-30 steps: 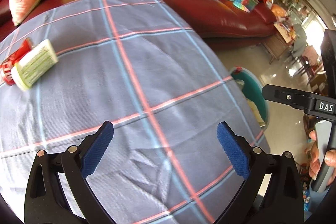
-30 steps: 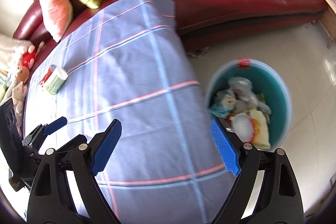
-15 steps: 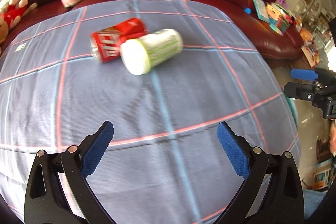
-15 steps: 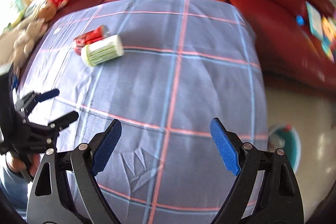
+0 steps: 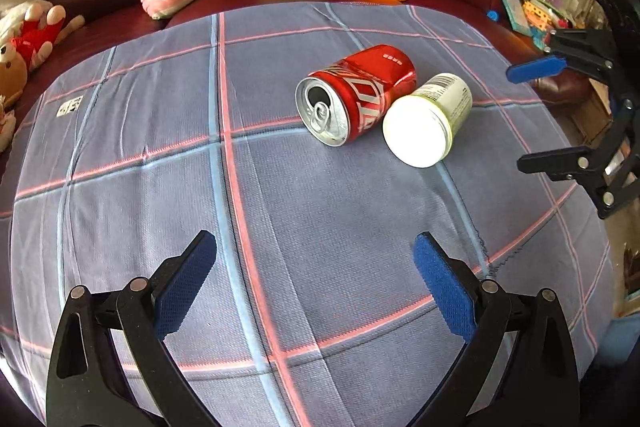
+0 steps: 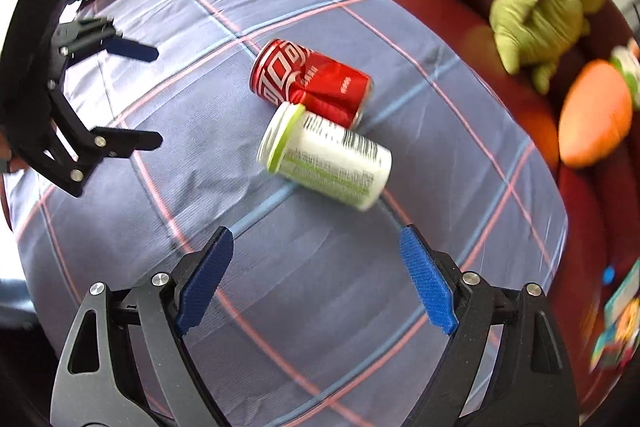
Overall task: Collect trash
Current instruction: 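Grasp the white bottle with the right gripper while the left gripper grasps the red can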
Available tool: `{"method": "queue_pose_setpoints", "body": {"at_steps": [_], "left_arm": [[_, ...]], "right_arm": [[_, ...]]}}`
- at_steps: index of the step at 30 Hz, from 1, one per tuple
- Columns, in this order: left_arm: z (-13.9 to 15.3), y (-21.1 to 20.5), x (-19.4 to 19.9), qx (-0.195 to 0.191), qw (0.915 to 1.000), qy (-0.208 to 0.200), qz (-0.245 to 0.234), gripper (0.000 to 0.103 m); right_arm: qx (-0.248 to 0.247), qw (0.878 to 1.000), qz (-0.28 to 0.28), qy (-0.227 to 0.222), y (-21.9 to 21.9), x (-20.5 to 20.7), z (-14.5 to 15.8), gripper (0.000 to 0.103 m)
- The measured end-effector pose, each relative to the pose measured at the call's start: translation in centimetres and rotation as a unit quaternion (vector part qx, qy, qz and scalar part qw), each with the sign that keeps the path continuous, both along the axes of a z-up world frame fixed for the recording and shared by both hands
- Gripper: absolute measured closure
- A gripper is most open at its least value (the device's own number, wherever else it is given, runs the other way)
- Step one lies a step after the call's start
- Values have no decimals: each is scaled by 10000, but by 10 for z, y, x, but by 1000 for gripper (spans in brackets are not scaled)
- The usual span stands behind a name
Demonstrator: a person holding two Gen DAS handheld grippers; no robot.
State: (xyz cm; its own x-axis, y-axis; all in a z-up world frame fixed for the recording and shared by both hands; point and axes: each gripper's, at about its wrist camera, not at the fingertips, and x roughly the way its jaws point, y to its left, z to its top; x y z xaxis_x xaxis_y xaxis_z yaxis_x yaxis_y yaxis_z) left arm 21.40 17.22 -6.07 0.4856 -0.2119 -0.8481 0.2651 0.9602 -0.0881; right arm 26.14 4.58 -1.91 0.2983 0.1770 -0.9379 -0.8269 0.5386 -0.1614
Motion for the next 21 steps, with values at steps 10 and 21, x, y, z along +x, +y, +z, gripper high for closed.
{"method": "queue_pose_setpoints", "body": {"at_steps": [10,21], "left_arm": [[3,13,35,-133,9994,0,-322,4],[-4,11,48,-49,9994,91,-329,4]], "right_arm": [[-436,9887,1400,299,35,30,-24,30],[-414,9789,1765,942,29,20,-37,54]]}}
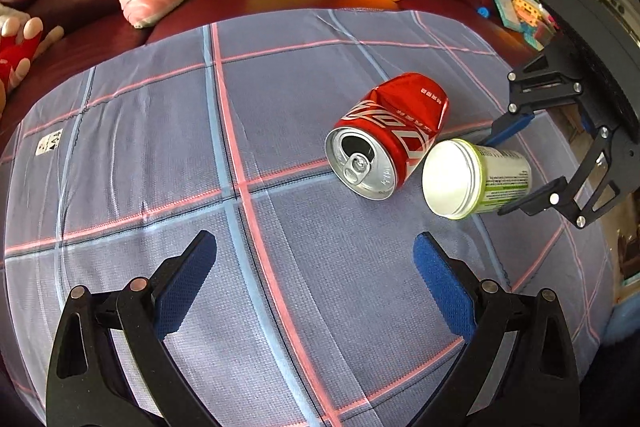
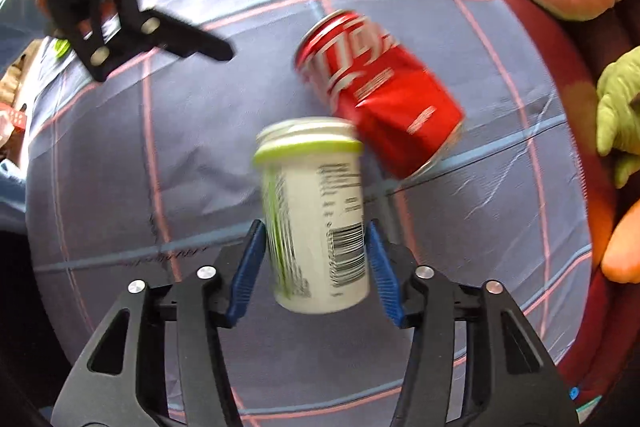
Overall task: Collect trash
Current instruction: 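Grasp the white bottle with the right gripper while the left gripper grasps the red can, then lift and carry the red can and white bottle toward the teal bin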
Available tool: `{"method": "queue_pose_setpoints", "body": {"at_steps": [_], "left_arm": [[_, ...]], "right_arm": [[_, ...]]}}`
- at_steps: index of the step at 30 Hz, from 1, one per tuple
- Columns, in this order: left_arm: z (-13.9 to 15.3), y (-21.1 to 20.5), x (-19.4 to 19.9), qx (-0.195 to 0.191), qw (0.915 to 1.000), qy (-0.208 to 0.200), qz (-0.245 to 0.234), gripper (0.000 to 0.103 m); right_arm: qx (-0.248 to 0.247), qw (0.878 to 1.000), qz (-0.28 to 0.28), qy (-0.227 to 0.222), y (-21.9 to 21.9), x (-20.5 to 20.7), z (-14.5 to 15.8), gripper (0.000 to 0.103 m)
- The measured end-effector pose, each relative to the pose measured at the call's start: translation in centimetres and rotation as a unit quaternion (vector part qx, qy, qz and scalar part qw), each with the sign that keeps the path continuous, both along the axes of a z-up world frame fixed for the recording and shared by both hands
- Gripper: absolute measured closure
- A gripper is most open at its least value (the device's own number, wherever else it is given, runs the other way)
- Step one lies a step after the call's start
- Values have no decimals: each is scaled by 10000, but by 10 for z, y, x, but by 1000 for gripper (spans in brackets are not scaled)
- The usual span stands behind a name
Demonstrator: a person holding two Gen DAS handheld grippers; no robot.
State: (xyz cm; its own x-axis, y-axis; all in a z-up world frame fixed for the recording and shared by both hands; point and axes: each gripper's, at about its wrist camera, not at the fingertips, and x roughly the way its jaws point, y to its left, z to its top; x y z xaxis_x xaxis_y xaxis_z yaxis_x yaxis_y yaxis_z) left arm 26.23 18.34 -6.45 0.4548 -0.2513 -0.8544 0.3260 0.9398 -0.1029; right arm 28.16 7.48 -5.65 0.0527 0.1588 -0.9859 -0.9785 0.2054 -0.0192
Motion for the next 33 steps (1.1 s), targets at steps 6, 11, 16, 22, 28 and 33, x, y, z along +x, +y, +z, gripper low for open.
{"method": "queue_pose_setpoints", "body": {"at_steps": [6,11,16,22,28,33], "left_arm": [[0,-1,-2,97,9999,-8,-69,4],[5,-11,0,263,9990,-79,-349,4],[15,-43,20,389,9942,-188,-982,4],[4,-80,53,559,9884,-60,-1413,4],[-14,-91,70,511,9879,106,-1457,31],[-14,-95,63,403,9903,69,-1324,38]], "right_arm": [[107,9995,-264,121,15,-7,-13,55],[404,9957,-808,190,-14,-15,0,55],[582,9805,-1860,251,-67,-7,18,55],[703,9612,-2659,195,-112,-13,22,55],[557,9441,-3240,243,-137,-6,11,55],[586,9304,-3610,251,-153,-4,9,55]]}}
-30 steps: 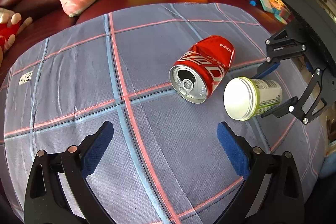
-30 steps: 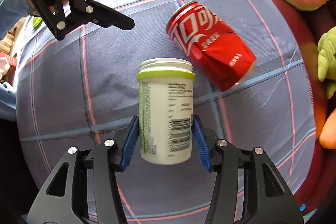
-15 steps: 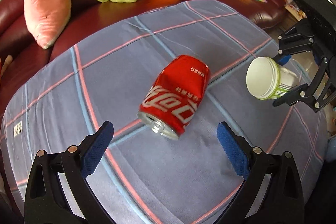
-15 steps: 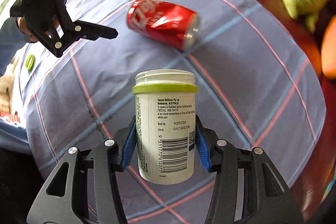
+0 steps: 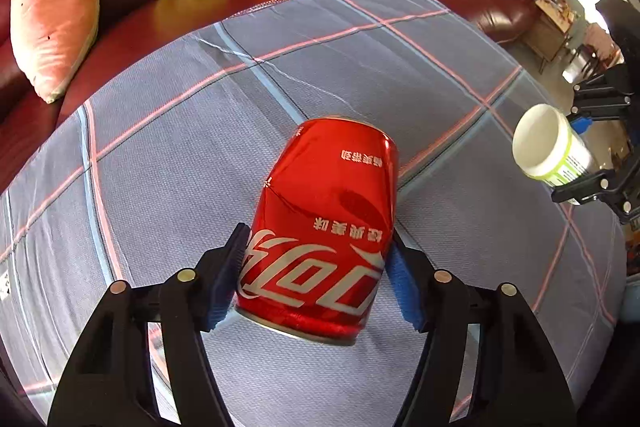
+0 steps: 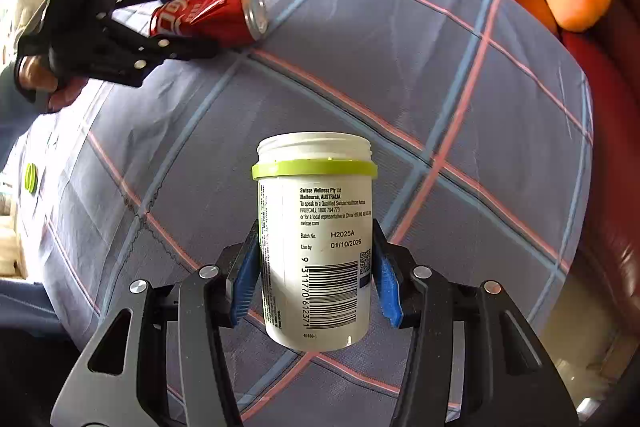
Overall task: Collect trash
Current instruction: 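Lift and carry the red can and white bottle toward the teal bin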
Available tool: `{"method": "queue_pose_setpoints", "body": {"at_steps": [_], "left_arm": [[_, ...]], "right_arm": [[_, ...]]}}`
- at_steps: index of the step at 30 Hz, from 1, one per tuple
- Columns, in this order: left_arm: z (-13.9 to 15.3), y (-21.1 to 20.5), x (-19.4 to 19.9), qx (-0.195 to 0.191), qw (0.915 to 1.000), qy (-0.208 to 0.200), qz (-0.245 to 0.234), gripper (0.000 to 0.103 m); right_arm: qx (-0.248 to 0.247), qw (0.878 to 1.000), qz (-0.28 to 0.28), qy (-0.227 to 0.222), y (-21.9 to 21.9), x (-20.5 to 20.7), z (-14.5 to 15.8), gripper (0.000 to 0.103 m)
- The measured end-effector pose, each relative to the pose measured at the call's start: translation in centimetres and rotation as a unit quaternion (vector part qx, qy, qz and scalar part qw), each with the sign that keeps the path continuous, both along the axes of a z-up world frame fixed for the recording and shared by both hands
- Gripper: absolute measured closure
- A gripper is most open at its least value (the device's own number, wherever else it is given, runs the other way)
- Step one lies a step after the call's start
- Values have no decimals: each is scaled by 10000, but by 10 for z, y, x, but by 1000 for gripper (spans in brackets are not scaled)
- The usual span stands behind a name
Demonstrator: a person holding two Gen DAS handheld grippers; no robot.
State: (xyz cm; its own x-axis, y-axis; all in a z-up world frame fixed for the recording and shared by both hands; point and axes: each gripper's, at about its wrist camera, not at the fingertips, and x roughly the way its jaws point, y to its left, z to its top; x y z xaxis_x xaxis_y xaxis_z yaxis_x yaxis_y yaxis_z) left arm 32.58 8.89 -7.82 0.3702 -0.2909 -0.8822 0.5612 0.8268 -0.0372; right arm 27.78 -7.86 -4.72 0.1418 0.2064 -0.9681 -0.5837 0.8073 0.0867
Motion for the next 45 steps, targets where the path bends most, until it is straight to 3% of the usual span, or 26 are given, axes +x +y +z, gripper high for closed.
{"method": "queue_pose_setpoints", "body": {"at_steps": [11,25,33,45], "left_arm": [[25,-32,-47,4,9983,-302,507,39],[53,-125,-125,-222,9988,-425,107,39],[58,-193,-163,-273,9983,-413,-305,39],[66,-303,-200,-453,9944,-273,-918,39]], "right_arm": [[639,9940,-875,-136,-46,-40,17,55],[1207,9718,-2001,-320,-138,-120,34,55],[1465,9527,-2596,-591,-202,-166,46,55],[1882,9080,-3666,-755,-302,-217,37,55]]}}
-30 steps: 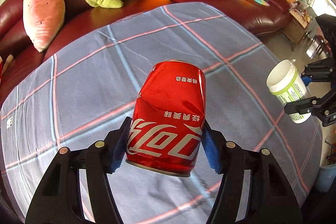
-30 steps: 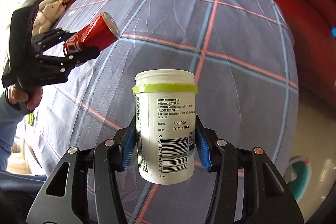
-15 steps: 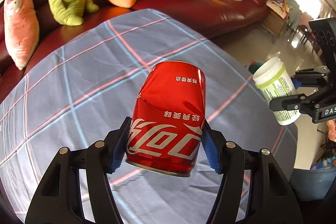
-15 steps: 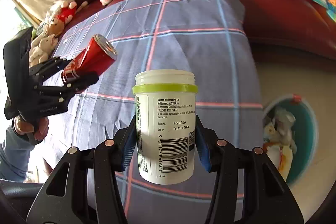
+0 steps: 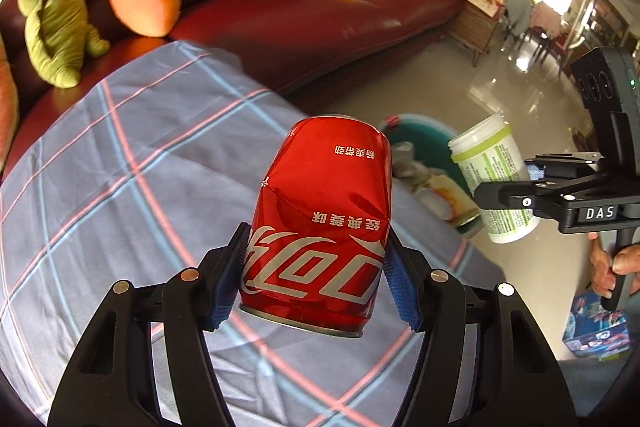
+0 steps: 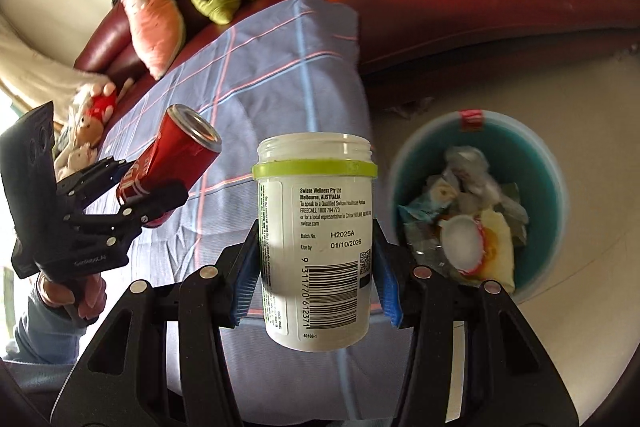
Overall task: Collect trash
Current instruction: 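Lift and carry the red can and white bottle toward the teal bin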
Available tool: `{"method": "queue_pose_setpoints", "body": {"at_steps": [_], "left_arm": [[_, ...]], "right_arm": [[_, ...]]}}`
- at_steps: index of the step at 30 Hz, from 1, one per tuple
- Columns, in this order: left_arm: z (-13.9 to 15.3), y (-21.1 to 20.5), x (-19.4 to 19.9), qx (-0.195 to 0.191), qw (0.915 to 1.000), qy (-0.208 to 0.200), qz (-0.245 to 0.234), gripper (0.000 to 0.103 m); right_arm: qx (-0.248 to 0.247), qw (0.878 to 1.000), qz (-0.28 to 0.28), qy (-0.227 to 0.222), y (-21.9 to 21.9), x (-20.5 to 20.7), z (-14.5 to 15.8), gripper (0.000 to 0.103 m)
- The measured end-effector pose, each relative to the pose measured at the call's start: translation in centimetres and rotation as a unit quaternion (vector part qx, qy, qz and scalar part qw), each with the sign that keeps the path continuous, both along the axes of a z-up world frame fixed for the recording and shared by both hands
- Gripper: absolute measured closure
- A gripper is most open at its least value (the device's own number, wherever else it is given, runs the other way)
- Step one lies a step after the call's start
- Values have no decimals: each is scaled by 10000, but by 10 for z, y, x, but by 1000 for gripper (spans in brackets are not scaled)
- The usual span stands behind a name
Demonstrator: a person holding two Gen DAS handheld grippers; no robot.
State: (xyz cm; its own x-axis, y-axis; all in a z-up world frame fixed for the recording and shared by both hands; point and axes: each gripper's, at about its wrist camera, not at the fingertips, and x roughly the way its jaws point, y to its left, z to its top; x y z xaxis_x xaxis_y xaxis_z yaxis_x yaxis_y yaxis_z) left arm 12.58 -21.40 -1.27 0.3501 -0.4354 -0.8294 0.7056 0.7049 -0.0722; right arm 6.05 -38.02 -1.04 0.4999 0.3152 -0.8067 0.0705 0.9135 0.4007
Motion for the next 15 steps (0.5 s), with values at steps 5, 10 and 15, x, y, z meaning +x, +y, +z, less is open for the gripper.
{"method": "queue_pose_setpoints", "body": {"at_steps": [5,10,15], "left_arm": [[-5,-40,-8,0,9997,104,-209,39],[-13,-70,-11,7,9992,249,-323,39],[-20,-92,-10,-11,9986,384,-377,39]], "right_arm": [[99,9994,-310,-114,-27,-14,0,55],[249,9970,-717,-165,-61,-27,-6,55],[190,9940,-1058,-190,-88,-37,-11,55]]}}
